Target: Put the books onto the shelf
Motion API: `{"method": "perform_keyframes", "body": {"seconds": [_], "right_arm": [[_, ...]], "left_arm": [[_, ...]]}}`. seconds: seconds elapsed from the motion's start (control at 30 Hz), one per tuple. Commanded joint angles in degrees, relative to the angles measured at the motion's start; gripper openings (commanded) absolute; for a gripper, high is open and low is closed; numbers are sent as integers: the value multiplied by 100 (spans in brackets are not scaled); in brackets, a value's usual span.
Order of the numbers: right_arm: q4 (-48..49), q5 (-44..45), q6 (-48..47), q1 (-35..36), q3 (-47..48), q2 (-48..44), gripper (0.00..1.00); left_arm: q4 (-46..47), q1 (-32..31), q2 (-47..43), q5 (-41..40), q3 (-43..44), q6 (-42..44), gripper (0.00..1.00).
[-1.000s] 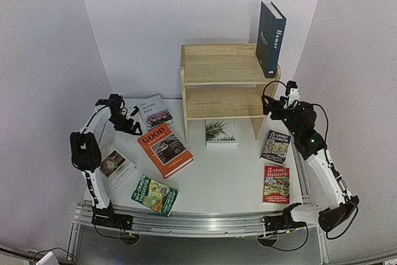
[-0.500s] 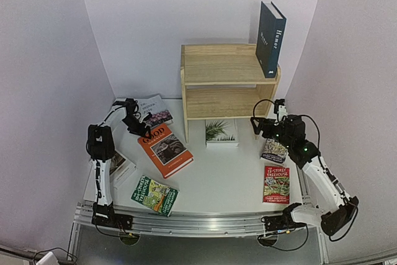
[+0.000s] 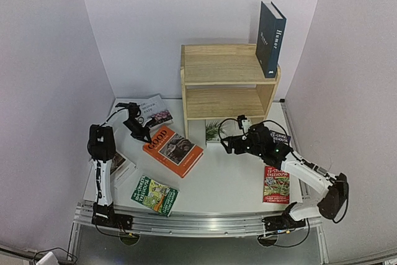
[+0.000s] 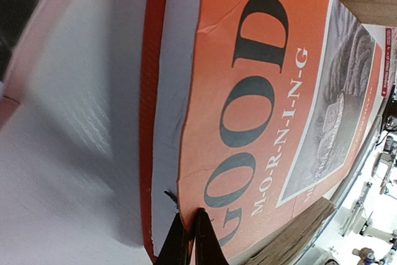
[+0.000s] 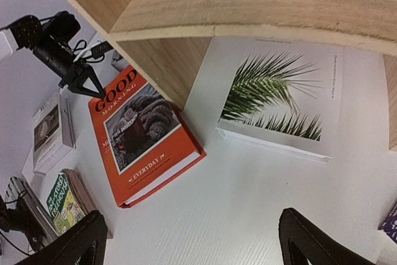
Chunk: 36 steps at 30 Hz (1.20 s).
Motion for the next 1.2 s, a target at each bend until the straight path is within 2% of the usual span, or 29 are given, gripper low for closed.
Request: {"method": "perform_keyframes", "body": {"seconds": [0.0,0.13,0.23,0.37,0.5,0.63,0.87,0.93,1.07,1.17], "right_arm": [[58,537,-120,587,231,292,94],[67,1812,-970,1751,701,936,94],[85,2950,-2191,2679,1402,1868,96],[120,3921,-3604,3411,2545,3319,98],[238,4457,-4646,3666,3605,4648,98],[390,5350,-5625,3684,4678,5824,98],[1331,6089,-6665,3618,5491,6864,97],[1672,6298,-7032,3554,5723,7189,91],[2774,6516,-8083,3521,5844,7501,61],[3045,6552,-8212,3488,5872,7501,50]], "left_arm": [[-376,-68,-434,-148,-354,-441,0],[-780,-69,-807,125,-601,-971,0],[-1137,-67,-1046,463,-678,-1238,0],[-1240,-66,-1384,644,-981,-1432,0],[-1185,-67,-1693,761,-1327,-1531,0],[-1099,-69,-1909,809,-1503,-1636,0],[-969,-69,-2174,935,-1793,-1773,0],[-951,-64,-2247,955,-1868,-1795,0],[-927,-70,-2377,941,-1955,-1811,0],[-910,-65,-2454,980,-2005,-1808,0]]}}
